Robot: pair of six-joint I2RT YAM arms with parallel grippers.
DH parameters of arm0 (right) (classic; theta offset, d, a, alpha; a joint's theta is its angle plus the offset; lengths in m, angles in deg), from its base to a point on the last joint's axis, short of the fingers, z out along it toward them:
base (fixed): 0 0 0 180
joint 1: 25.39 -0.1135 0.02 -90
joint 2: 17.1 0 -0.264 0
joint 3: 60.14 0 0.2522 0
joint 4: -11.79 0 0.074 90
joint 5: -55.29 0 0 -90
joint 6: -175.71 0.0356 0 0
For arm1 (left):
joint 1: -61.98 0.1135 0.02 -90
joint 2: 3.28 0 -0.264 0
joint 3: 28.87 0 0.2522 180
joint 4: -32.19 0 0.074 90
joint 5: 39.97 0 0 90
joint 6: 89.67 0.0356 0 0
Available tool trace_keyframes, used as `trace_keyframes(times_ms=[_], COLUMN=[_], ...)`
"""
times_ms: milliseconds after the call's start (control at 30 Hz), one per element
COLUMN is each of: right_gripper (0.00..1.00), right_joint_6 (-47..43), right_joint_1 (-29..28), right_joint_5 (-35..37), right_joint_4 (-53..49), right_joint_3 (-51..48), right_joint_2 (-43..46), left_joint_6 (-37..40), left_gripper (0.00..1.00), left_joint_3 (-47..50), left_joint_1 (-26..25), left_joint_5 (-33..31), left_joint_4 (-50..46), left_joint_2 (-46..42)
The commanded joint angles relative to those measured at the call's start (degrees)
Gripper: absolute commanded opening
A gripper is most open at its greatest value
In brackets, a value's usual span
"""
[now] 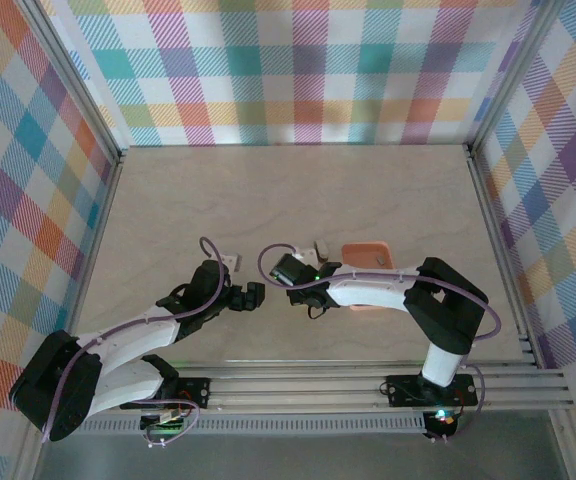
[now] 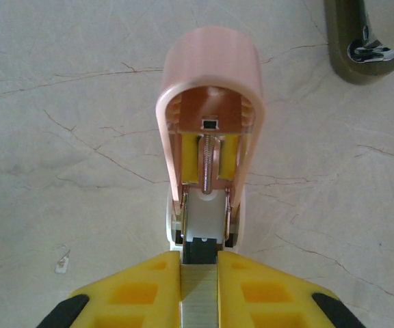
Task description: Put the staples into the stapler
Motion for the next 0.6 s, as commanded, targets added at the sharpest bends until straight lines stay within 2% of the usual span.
trace_keyframes(times_ms=[0,567], right_gripper=[0.18,0.18], right_joint_6=[0.9,1.1], right_joint_1=[0.5,0.8], right_joint_5=[-0.3,-1.0], right_joint_4=[-1.4,-2.0], right_joint_3=[-0.1,0.5], right_joint_2=[-1.3,-2.5], left_joint_6=[0.7,0.8], left_gripper=[1.0,1.0], left_joint_3=[-0.8,-0.8], left_joint_1=[-0.7,-0.6], left_joint_5=[-0.4,-0.5], left_joint_4=[-0.4,-0.2], left_joint_2=[0.0,-0.1])
